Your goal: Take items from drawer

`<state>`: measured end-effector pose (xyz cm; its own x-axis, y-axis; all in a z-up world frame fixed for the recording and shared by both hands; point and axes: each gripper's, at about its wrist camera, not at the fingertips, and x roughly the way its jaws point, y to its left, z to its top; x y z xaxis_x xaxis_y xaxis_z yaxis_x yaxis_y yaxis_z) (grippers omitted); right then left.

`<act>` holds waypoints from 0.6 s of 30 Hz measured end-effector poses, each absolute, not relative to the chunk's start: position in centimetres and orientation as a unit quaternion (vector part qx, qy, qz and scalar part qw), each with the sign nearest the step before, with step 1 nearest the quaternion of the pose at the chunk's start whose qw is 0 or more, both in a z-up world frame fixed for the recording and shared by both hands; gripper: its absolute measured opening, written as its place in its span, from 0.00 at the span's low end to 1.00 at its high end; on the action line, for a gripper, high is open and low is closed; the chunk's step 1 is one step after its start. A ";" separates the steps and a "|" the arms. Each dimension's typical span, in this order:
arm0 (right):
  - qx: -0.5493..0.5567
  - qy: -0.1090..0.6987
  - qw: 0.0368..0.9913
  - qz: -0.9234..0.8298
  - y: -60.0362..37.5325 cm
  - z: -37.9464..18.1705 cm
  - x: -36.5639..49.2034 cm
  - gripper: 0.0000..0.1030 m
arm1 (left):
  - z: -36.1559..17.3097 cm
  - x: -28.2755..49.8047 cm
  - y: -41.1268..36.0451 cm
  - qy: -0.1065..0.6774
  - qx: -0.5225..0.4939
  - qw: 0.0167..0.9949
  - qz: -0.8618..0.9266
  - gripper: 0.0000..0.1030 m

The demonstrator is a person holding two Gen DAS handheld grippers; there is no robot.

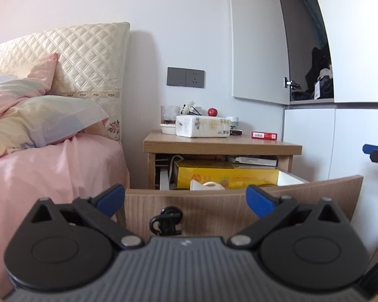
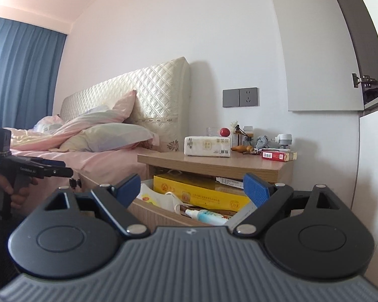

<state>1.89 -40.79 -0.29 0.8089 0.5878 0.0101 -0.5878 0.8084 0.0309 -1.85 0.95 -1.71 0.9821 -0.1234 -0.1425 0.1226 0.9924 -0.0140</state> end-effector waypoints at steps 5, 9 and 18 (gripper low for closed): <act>0.045 -0.006 0.952 0.304 -39.1 1.0 2.1 0.88 | -0.5 -1.6 -0.6 0.076 0.005 0.996 -0.056 1.00; 0.066 -0.015 0.953 0.296 -37.7 1.9 2.0 0.88 | 0.2 -1.4 -1.9 0.076 0.006 0.996 -0.052 1.00; 0.114 0.022 0.965 0.235 -34.9 2.1 2.4 0.88 | 1.3 -0.6 -4.6 0.069 0.009 0.996 -0.060 1.00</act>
